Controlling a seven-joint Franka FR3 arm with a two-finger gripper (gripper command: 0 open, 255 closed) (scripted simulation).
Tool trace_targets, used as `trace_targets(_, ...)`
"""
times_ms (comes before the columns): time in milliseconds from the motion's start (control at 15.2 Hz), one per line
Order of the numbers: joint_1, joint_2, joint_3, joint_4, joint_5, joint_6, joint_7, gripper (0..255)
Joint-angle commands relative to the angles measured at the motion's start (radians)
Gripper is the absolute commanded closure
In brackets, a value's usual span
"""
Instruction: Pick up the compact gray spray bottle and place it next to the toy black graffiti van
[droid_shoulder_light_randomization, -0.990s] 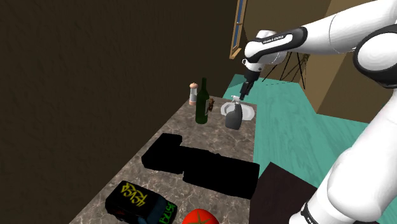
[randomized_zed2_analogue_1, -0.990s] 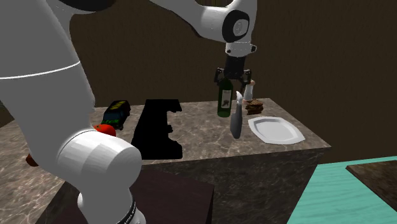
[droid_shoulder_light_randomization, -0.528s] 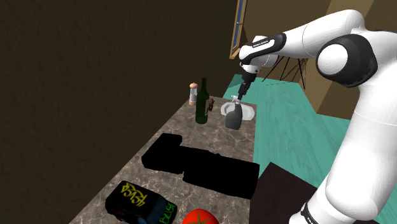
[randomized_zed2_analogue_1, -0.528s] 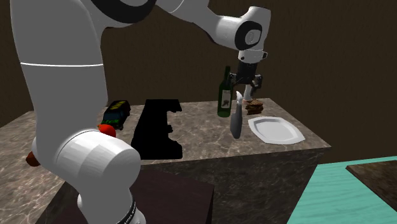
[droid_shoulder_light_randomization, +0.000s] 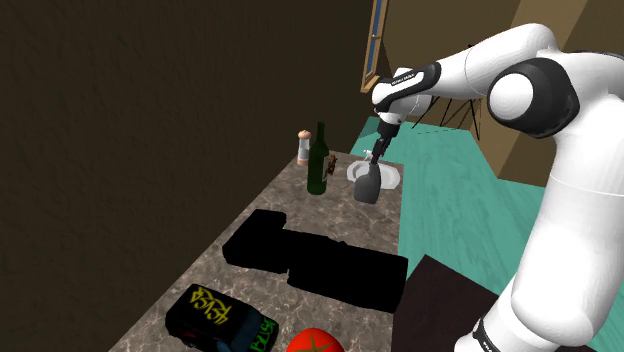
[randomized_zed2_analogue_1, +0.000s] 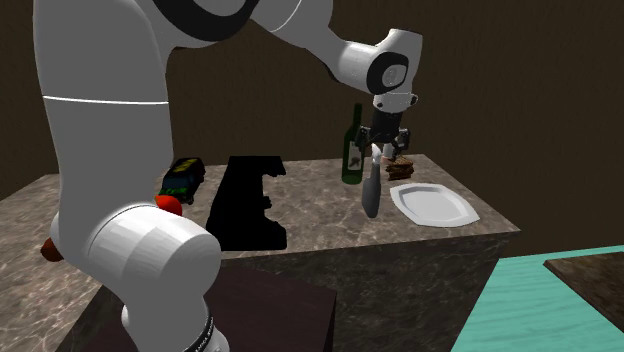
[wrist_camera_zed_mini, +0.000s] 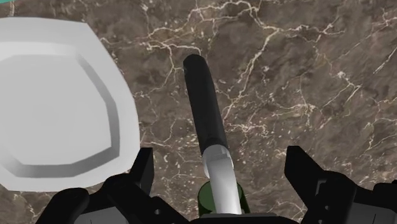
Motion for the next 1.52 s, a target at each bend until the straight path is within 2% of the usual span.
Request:
trace_targets(0, 0.0, 0.001, 0.0, 0.0, 0.001, 0.002, -0.001, 0)
trace_targets(264, 0.0, 0.001, 0.0, 0.0, 0.001, 0.002, 0.0, 0)
trace_targets(330, 0.0, 0.001, 0.0, 0.0, 0.001, 0.002, 0.0, 255)
trace_targets(924, 0.0, 0.001, 0.0, 0.0, 0.001, 0.002, -0.001, 255)
trace_targets(1452, 0.003, -0.032, -0.006, 0.068, -0.025, -0.094, 0.025, 255)
